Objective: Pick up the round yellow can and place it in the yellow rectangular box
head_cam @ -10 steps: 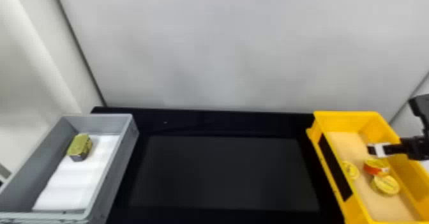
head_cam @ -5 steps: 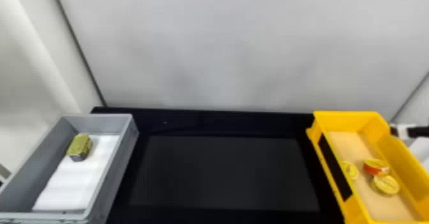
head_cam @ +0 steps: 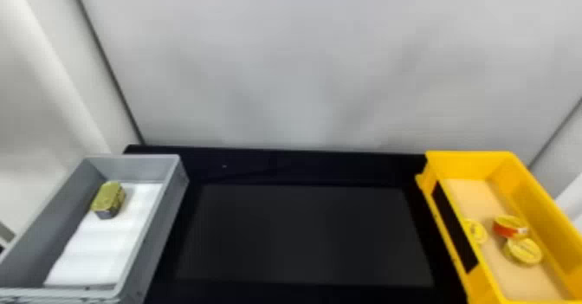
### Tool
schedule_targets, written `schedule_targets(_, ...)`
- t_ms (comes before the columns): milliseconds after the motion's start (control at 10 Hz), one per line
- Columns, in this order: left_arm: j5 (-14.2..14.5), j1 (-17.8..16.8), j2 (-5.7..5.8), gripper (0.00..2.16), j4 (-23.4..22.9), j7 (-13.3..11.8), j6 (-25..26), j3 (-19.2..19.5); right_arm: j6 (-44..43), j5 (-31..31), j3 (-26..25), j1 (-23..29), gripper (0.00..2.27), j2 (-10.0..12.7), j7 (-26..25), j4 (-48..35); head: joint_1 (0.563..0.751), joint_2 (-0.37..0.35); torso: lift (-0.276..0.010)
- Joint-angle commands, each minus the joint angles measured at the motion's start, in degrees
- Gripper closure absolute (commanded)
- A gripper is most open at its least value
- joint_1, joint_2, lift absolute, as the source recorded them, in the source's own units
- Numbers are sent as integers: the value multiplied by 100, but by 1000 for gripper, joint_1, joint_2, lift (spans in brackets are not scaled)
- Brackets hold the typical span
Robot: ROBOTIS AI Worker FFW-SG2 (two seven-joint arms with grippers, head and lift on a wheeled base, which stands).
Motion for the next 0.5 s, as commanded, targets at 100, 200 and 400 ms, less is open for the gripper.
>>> schedule_targets(100,1,2,-15,33,-43,1,0,80,-348,-567,-401,-12,113,-40,-438,-714,686,14,-56)
schedule_targets(200,1,2,-15,33,-69,1,0,89,-612,-813,-410,23,114,-31,-737,-846,686,14,-56)
schedule_targets(400,1,-24,-15,33,-87,19,-44,168,-1298,-1446,-647,199,114,-31,-1353,-1074,686,14,-56)
